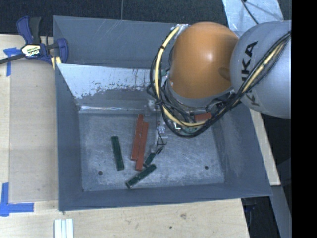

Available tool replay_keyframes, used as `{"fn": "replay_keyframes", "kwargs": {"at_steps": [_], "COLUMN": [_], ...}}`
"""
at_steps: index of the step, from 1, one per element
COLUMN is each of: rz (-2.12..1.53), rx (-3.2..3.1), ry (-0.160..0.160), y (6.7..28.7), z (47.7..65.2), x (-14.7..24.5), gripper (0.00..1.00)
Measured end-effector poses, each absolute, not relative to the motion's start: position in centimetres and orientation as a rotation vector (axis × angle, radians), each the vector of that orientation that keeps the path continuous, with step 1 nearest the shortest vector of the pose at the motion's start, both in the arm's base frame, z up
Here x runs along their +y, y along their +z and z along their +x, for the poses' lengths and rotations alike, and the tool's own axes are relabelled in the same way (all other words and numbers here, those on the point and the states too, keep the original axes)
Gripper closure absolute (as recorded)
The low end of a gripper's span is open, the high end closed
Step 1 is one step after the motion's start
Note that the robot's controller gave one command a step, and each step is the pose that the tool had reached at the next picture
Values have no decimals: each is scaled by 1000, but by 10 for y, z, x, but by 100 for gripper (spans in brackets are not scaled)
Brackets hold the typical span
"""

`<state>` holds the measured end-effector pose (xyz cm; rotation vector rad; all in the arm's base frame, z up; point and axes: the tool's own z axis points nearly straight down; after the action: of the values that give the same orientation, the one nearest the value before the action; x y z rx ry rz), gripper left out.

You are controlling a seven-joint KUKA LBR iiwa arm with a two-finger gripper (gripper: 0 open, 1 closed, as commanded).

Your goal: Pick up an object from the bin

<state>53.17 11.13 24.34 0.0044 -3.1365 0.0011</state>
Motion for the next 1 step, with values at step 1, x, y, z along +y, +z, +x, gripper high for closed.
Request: {"fn": "replay_keyframes", "kwargs": {"at_steps": [1], "rz": [576], "rx": [-3089], "ry": [-1], "y": [133], "z": [594], "x": [136], "gripper": [0]}}
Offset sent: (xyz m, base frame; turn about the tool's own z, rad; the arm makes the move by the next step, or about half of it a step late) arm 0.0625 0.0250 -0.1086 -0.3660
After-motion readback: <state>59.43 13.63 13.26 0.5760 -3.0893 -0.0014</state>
